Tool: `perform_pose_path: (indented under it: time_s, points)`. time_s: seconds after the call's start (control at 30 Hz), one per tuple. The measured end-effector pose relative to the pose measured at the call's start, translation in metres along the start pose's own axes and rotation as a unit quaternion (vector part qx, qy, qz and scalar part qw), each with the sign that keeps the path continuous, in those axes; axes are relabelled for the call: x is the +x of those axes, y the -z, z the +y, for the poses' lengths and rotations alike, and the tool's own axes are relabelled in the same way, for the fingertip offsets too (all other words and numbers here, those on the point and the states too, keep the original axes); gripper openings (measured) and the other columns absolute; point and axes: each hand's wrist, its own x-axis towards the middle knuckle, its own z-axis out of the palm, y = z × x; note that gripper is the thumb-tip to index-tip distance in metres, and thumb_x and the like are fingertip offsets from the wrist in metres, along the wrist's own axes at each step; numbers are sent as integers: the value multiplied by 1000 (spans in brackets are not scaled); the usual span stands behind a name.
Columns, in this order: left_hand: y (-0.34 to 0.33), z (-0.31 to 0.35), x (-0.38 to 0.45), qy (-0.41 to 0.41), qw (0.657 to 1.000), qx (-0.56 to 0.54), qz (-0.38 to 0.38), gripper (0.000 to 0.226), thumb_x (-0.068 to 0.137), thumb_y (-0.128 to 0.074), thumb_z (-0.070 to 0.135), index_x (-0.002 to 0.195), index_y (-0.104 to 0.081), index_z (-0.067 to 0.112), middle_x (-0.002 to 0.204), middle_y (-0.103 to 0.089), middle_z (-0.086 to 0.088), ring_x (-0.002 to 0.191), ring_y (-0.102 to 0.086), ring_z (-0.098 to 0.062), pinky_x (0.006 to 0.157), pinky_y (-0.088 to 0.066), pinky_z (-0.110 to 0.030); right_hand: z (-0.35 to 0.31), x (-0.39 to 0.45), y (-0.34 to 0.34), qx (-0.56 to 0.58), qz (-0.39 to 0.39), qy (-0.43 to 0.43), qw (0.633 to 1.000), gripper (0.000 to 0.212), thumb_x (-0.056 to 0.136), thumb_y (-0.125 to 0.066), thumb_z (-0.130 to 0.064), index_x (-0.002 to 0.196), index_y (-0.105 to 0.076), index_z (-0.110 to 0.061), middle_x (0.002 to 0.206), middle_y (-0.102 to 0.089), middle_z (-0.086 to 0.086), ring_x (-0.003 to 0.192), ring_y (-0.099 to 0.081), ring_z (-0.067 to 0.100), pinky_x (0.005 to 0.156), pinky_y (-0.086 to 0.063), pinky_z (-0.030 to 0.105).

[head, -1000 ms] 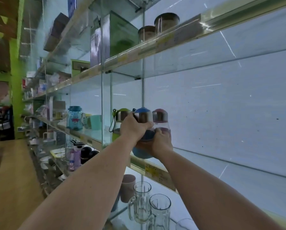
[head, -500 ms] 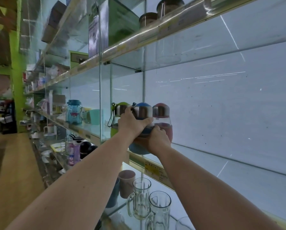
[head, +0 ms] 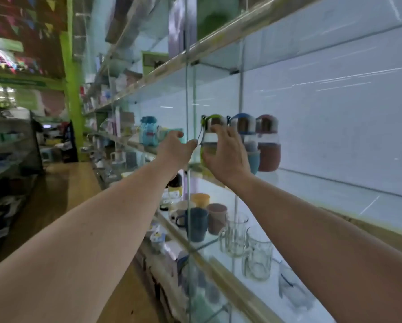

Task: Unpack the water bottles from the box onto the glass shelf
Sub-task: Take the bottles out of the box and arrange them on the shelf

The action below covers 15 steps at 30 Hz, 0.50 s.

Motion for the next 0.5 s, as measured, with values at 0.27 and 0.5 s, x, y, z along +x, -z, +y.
perform_pose_path:
  time_s: [0.27, 0.5]
  points:
    - [24, -121, -51, 166, 984, 50, -47, 45, 94, -54, 30, 133, -44, 9, 132, -50, -11, 112, -51, -27, 93, -41, -33, 5, -93, -128, 58, -301, -176, 935, 61, 89, -57, -40, 139, -37, -12, 139, -42, 13, 122, -47, 30, 93, -43, 35]
    - [-15, -282, -146, 373, 922, 47, -93, 40, 94, -54, 32, 128, -46, 13, 129, -49, -9, 115, -49, -28, 88, -41, -34, 38, -241, -237, 30, -476, -258, 840, 50, 88, -56, -44, 127, -46, -14, 135, -48, 13, 112, -56, 31, 82, -45, 34]
